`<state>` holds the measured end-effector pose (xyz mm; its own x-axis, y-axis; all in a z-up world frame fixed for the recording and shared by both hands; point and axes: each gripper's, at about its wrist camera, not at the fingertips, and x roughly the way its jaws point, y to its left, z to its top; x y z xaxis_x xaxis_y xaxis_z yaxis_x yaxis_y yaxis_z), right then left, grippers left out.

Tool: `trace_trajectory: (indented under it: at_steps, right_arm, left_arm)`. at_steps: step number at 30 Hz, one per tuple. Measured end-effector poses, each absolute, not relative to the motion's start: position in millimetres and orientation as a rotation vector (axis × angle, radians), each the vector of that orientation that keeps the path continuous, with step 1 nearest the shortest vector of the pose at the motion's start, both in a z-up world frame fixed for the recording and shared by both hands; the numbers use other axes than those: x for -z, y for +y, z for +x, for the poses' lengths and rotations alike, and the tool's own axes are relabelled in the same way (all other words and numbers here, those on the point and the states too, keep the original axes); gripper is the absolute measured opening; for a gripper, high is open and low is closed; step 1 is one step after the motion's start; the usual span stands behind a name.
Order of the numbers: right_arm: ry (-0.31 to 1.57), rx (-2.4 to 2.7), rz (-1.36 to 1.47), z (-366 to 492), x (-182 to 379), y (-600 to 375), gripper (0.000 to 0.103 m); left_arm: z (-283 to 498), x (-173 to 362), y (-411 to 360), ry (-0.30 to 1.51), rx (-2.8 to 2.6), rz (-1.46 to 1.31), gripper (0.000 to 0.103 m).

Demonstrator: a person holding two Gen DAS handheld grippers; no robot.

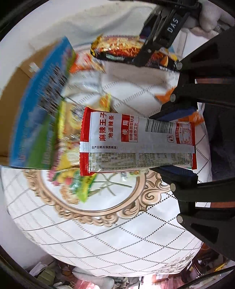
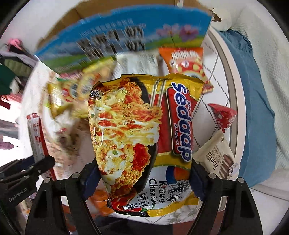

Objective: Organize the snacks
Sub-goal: 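Carry both packs into the box and open both tools to release them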

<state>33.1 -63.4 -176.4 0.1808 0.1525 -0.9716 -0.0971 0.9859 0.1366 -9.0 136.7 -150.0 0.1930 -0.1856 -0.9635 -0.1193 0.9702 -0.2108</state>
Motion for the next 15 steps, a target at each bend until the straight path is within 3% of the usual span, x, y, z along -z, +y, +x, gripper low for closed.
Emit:
trace_trajectory:
  at_steps: [7, 15]
  right_arm:
    - [1.266, -0.271, 0.16, 54, 112, -70, 0.085]
    - [1.201, -0.311, 0.197, 140, 55, -84, 0.085]
  left_arm:
    - [32, 55, 139, 1.291, 0.145, -0.305, 0.042]
    - [167, 30, 118, 1.276, 0.15, -0.28, 0.042]
